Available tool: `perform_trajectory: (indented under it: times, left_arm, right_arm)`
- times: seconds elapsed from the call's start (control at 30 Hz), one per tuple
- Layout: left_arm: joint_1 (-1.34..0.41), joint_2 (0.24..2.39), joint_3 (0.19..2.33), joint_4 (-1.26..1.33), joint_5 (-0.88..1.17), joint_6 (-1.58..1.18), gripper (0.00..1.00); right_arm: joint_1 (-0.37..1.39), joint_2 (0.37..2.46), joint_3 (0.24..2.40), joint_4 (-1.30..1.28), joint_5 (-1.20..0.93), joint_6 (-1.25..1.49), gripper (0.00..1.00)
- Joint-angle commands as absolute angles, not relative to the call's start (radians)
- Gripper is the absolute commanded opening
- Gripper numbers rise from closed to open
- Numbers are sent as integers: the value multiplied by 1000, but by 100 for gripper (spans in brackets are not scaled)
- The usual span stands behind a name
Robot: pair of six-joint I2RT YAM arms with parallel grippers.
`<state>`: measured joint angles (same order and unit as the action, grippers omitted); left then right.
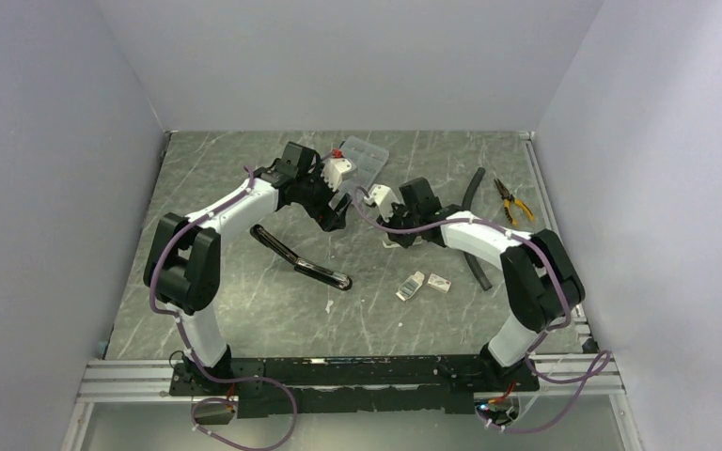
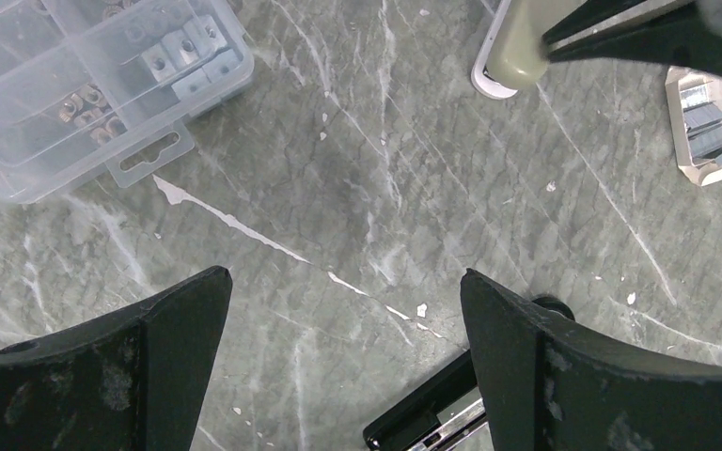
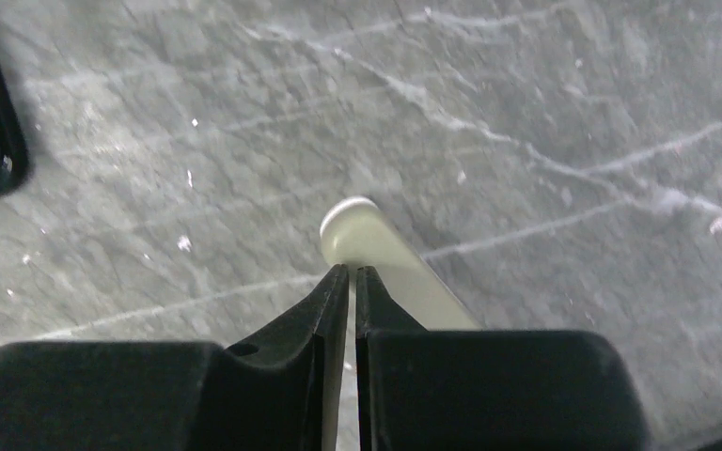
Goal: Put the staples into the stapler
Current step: Close the stapler at the center of the board.
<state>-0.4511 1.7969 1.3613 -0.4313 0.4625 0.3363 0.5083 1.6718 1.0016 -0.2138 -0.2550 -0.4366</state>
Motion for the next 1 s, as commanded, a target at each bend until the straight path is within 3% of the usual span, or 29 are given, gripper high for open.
perform_trajectory:
  times: [0.0, 0.4, 0.63, 0.8, 0.97]
  left_arm:
    - [-449, 1750, 1370, -429, 452, 348, 97]
    - [-447, 1760, 1402, -446, 369, 378, 97]
    - [-425, 1721, 1416, -454, 338, 386, 97]
    - [-382, 1689, 1440, -517, 422, 390, 97]
    - [-310, 1675, 1490, -574, 520, 346, 97]
  right_arm:
    - [494, 1642, 939, -377, -141, -432, 12]
    - [492, 1556, 1040, -317, -220, -414, 20]
    - [450, 1435, 1087, -341, -306, -422, 40]
    - [425, 1360, 1108, -346, -431, -434, 53]
    - [425, 1344, 1107, -337, -565, -448, 60]
